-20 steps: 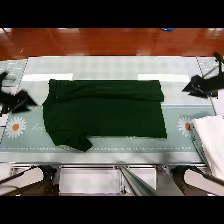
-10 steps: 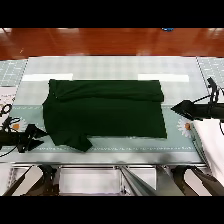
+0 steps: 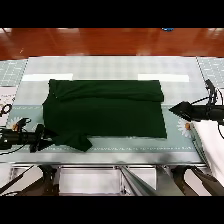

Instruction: Fold the shirts.

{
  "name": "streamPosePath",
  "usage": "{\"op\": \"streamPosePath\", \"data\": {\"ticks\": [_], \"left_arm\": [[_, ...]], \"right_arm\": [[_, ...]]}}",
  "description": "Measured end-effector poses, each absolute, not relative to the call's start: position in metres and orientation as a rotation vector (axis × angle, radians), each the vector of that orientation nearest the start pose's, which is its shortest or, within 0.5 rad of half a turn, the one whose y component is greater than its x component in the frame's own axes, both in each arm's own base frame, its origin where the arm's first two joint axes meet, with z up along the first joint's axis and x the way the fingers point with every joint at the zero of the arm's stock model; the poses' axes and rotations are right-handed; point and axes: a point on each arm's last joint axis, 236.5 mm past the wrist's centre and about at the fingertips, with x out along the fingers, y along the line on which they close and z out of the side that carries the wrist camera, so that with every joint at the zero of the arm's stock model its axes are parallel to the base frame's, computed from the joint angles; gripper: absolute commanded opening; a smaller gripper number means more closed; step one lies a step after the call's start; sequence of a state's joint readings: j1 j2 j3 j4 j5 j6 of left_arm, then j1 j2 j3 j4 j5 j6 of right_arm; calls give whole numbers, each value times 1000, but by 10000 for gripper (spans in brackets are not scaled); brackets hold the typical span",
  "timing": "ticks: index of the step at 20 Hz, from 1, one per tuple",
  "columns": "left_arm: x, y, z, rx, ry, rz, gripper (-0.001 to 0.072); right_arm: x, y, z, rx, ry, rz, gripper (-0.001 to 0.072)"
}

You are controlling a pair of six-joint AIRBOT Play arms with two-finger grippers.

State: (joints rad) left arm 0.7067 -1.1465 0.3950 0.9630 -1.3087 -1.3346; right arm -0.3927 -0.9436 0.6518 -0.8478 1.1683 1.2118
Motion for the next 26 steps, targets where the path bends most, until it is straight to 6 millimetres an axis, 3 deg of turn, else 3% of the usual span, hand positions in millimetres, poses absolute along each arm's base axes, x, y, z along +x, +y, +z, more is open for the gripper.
{"op": "streamPosePath", "data": {"ticks": [1,2,3,6,9,15,22,23,25,26], "left_arm": [[176,-27,-109,-1152,1608,15,385],[177,-28,-112,-1129,1615,10,88],[180,-26,-117,-1100,1609,17,17],[188,-27,-117,-1057,1599,-8,17],[194,-24,-115,-1017,1585,-30,17],[196,-24,-113,-995,1585,-50,17],[193,-27,-111,-1010,1604,-59,17],[193,-27,-110,-1012,1603,-57,17],[193,-28,-110,-1017,1603,-58,17],[194,-27,-109,-1016,1600,-58,17]], "right_arm": [[291,35,-5,652,1165,235,412],[290,34,-4,654,1165,234,412],[290,31,-5,656,1162,227,412],[280,4,-16,639,1197,137,412],[249,-8,-37,678,1316,52,412],[204,20,-75,718,1505,64,414],[200,50,-104,759,1614,113,408],[205,56,-106,774,1607,127,355],[218,63,-112,778,1569,143,27],[223,66,-113,772,1556,159,26]]}}
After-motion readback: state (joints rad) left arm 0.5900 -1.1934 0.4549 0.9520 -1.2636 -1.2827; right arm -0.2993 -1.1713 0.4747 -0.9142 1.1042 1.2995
